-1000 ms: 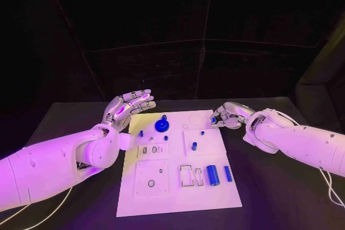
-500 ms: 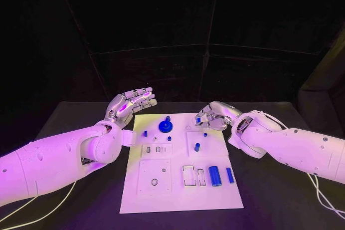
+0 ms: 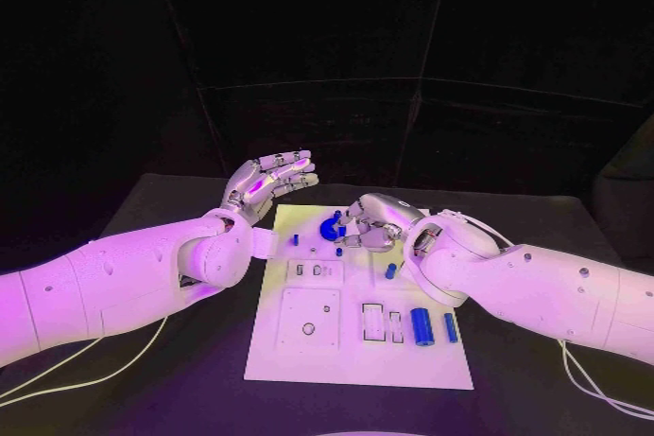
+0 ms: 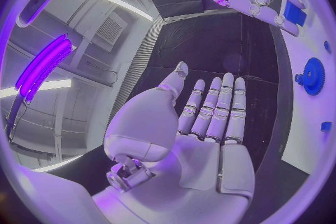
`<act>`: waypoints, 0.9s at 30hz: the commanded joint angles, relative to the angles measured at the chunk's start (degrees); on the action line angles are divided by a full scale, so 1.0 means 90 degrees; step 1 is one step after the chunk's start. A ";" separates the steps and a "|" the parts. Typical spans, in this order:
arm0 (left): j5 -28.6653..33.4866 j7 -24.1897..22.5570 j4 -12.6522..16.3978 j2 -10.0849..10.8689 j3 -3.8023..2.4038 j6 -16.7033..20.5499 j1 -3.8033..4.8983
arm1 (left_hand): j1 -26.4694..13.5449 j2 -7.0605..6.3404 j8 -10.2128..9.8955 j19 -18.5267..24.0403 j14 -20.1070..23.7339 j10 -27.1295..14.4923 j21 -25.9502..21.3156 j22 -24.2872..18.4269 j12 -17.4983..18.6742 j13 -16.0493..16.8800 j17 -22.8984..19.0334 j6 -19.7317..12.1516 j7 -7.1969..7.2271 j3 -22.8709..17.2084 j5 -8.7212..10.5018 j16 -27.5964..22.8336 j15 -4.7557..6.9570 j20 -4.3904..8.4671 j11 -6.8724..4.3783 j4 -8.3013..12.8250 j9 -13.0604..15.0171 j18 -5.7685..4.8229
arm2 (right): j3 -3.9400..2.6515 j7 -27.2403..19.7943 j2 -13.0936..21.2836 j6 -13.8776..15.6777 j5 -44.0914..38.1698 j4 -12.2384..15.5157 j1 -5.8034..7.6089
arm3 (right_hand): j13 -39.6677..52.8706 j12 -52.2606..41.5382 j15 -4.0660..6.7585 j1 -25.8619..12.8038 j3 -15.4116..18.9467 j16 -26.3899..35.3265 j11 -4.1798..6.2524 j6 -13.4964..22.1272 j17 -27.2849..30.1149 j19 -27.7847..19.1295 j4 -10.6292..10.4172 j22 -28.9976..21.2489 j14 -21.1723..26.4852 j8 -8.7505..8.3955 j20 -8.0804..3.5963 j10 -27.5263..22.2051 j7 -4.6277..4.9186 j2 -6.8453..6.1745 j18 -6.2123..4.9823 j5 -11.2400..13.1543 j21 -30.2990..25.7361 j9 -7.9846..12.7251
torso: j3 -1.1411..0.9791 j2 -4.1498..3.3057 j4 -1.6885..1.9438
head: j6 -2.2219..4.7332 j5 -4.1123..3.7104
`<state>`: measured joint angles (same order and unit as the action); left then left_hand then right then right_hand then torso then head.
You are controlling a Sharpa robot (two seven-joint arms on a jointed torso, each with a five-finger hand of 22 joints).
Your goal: Assemble the parts on the task board
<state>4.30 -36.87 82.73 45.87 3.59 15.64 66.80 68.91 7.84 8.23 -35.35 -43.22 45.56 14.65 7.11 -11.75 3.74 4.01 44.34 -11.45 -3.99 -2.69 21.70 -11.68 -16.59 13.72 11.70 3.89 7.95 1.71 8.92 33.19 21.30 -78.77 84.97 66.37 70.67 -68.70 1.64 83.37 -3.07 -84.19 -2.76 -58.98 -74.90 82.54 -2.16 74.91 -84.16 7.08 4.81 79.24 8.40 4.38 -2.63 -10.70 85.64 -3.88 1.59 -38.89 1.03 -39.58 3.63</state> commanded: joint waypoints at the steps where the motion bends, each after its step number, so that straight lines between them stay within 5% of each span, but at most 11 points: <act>1: -0.0063 -0.0017 0.0000 -0.0020 -0.0007 -0.0069 0.0019 | 0.0002 0.0052 0.0020 -0.0056 0.0031 -0.0041 0.0019 -0.0006 -0.0031 -0.0007 -0.0008 -0.0016 -0.0586 0.0017 -0.0017 0.0030 -0.0008 0.0006 0.0011 0.0036 -0.0009 0.0093 | 0.0008 0.0527 -0.0119 -0.0132 -0.0347 -0.0034 -0.0064 | 0.0034 0.0014 0.0040 0.0008 -0.0046 0.0023 0.0091 -0.0201 -0.0362 0.0021 0.0001 0.0545 -0.0379 -0.0014 -0.0033 0.0076 -0.0159 -0.0034 0.0032 -0.0023 0.0024 -0.0010 | 0.0008 0.0000 0.0029 | -0.0023 0.0029; 15: -0.0066 -0.0025 0.0006 -0.0051 -0.0007 -0.0048 0.0026 | 0.0004 0.0056 0.0022 -0.0057 0.0029 -0.0039 0.0020 -0.0006 -0.0034 -0.0006 -0.0007 -0.0015 -0.0587 0.0013 -0.0017 0.0032 -0.0008 0.0006 0.0011 0.0042 -0.0009 0.0093 | 0.0020 0.0785 -0.0578 -0.0194 -0.0558 -0.0347 -0.0436 | 0.0028 0.0025 0.0037 -0.0016 -0.0060 0.0027 0.0086 -0.0205 -0.0355 0.0022 -0.0002 0.0546 -0.0377 -0.0017 -0.0032 0.0073 -0.0153 -0.0046 0.0032 -0.0002 0.0024 -0.0008 | -0.0019 -0.0015 0.0004 | -0.0120 0.0102; 27: -0.0066 -0.0026 0.0026 -0.0056 -0.0008 -0.0053 0.0027 | 0.0004 0.0056 0.0022 -0.0057 0.0029 -0.0039 0.0020 -0.0006 -0.0034 -0.0006 -0.0007 -0.0015 -0.0587 0.0013 -0.0017 0.0032 -0.0008 0.0006 0.0011 0.0042 -0.0009 0.0093 | 0.0021 0.0805 -0.0727 -0.0229 -0.0684 -0.0507 -0.0521 | 0.0018 0.0040 0.0035 -0.0028 -0.0072 0.0031 0.0085 -0.0209 -0.0348 0.0021 -0.0004 0.0545 -0.0376 -0.0018 -0.0031 0.0068 -0.0153 -0.0048 0.0032 0.0011 0.0023 -0.0008 | -0.0018 -0.0012 -0.0006 | -0.0170 0.0090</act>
<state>4.11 -36.77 82.82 45.43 3.58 15.65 66.91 68.91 7.84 8.23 -35.35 -43.22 45.56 14.65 7.12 -11.75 3.74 4.02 44.34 -11.44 -3.99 -2.69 21.70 -11.68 -16.59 13.72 11.70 3.89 7.96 1.92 15.78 26.75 19.66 -83.65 80.45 61.63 70.88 -68.21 1.61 82.83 -3.33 -84.19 -2.54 -59.36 -74.95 82.54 -2.19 74.91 -84.17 6.66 4.81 79.45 8.15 3.83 -2.64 -10.65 85.64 -3.89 1.43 -39.03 1.03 -41.03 4.44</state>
